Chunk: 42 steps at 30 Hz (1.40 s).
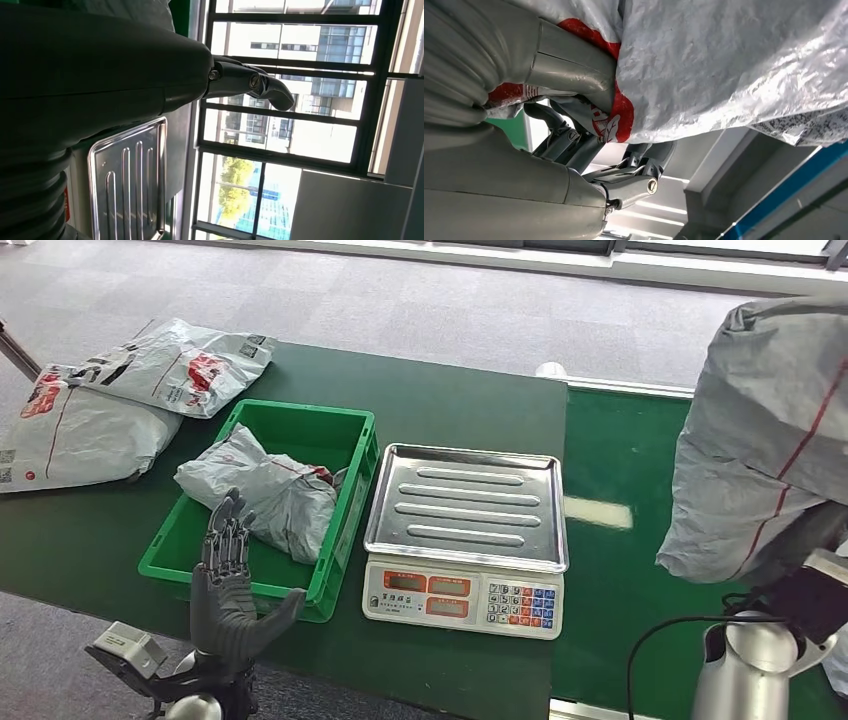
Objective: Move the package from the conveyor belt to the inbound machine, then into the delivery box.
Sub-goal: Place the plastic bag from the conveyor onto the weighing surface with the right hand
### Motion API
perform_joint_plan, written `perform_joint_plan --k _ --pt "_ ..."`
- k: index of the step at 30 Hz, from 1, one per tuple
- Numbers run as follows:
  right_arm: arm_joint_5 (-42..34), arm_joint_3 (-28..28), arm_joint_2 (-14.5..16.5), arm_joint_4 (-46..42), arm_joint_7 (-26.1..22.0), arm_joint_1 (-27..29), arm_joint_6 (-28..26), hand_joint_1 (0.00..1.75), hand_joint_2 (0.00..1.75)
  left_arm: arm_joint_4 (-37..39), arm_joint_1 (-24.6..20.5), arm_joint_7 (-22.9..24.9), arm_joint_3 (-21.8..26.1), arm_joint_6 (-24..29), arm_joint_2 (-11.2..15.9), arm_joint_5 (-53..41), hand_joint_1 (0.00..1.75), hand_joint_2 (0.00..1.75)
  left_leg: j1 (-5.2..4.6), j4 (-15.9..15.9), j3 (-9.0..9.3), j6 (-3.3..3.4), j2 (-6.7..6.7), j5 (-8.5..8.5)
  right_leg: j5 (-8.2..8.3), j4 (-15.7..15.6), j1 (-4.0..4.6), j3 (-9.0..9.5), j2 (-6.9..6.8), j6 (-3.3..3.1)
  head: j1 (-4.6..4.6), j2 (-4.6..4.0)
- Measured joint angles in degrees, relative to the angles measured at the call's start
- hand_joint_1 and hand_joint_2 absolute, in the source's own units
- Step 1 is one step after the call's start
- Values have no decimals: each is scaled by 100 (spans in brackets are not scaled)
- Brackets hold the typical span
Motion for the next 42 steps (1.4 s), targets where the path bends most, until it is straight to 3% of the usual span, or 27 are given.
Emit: perform_joint_plan --k 5,11,13,15,17,18,25,36,40,42 --pt "-171 18 181 -256 11 82 53 175 175 33 1 -59 -3 42 5 67 0 175 1 -1 -2 0 1 -1 -1 0 1 0 1 0 1 0" --pt "-536 638 69 -174 581 24 852 175 175 78 -5 -138 -8 109 53 133 0 175 0 -3 -8 1 12 -1 1 0 -1 4 6 0 1 0" --pt "-356 979 -95 46 1392 -95 1907 175 175 86 -12 -186 -10 79 80 139 0 175 0 -4 -29 0 14 -4 2 1 0 10 7 0 2 0" --pt "55 1470 -287 504 2245 -363 3470 175 175 105 -63 -218 -10 -5 112 115 0 175 0 -6 -37 -4 34 -9 6 1 1 11 23 -4 1 0" --pt "553 2033 -367 1181 2681 -765 4679 175 175 139 -167 -206 -11 -93 129 60 0 175 1 -6 -25 -4 53 -3 15 1 2 6 37 -7 0 0" --pt "761 2329 -368 1583 2779 -995 4965 175 175 158 -231 -185 -12 -122 131 27 0 175 2 -5 -18 -2 51 9 21 1 3 2 35 -7 1 0" --pt "1055 3755 -54 3995 2825 -2427 5017 175 175 209 -498 -40 -13 -126 131 -109 0 175 12 -6 -16 -14 1 50 39 7 12 -18 4 -10 0 0" --pt "1009 4344 249 5191 2800 -3104 5117 175 175 218 -656 86 -12 -48 161 -120 0 175 11 -5 -26 -13 9 49 42 5 11 -30 10 -14 0 0" --pt "1044 4469 313 5447 2855 -3211 5007 0 175 232 -661 100 -12 -19 170 -109 0 175 12 -5 -26 -14 7 49 42 6 12 -30 8 -14 0 0" --pt "1107 4520 326 5550 2920 -3243 4761 0 175 237 -658 108 -12 4 170 -93 0 175 12 -5 -26 -14 8 49 42 6 12 -30 9 -14 0 0"
